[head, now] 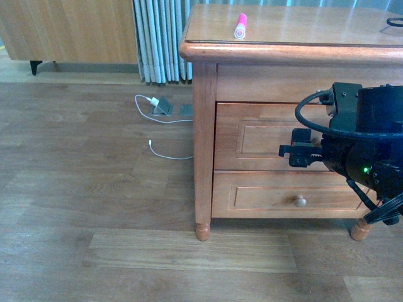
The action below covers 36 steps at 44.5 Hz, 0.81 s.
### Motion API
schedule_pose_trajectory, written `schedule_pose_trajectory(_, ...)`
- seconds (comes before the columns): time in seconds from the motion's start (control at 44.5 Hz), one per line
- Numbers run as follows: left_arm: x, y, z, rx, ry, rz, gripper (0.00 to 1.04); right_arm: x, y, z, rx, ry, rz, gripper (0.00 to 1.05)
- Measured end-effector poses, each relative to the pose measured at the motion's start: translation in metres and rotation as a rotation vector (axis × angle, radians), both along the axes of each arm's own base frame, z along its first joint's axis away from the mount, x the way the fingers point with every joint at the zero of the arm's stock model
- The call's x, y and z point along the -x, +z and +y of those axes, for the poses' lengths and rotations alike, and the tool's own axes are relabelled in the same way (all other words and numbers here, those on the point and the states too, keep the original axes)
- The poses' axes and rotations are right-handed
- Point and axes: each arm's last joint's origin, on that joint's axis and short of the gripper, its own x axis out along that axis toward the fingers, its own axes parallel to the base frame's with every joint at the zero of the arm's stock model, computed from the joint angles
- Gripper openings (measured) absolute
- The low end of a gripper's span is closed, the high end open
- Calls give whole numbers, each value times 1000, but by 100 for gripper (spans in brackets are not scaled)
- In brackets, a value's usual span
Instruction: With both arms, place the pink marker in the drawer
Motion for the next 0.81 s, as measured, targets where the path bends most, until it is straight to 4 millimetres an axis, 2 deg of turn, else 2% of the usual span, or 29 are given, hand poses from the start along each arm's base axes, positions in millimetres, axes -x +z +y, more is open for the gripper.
schedule_pose_trajectory(0.27, 0, 0, 0, 0, 0, 0, 99, -1, 0, -8, 7, -26, -1, 25)
schedule_pose_trajectory(0.584, 0, 0, 0, 0, 0, 0, 99, 2, -3, -10, -2, -28, 11, 22)
schedule_pose_trajectory(0.809, 0, 0, 0, 0, 0, 0, 99, 11, -5, -13, -13, -12, 11, 22)
